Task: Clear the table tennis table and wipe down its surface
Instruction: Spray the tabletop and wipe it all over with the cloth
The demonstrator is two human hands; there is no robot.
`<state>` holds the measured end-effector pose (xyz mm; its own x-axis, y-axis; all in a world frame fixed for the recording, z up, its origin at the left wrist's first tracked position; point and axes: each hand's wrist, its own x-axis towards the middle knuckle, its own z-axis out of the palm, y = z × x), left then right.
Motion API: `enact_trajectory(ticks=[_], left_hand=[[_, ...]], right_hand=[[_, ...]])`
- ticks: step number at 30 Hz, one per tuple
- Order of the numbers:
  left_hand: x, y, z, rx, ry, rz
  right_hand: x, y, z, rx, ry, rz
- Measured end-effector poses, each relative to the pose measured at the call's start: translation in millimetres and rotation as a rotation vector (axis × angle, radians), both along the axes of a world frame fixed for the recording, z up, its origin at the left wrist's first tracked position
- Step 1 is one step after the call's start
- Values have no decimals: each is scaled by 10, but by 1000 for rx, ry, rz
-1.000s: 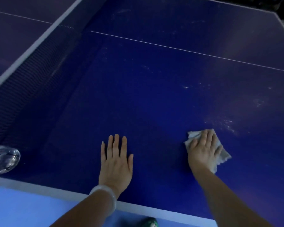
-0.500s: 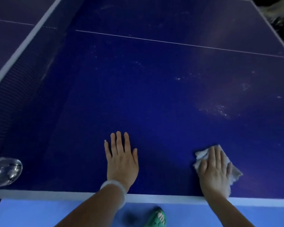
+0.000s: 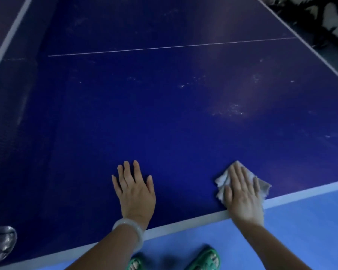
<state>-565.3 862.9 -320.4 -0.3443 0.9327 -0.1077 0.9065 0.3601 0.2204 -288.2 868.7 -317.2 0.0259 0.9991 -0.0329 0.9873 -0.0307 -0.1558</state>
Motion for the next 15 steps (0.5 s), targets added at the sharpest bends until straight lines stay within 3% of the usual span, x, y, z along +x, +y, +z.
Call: enact_trajectory(ticks=[3, 9, 15], left_hand=[[11, 58, 59, 2, -81, 19], [693, 368, 213, 152, -59, -271], [1445, 922, 62, -44, -23, -183]], right_hand=[[64, 54, -13, 1, 7, -118], [92, 72, -28, -12, -21, -100], [294, 119, -38, -20, -34, 115]])
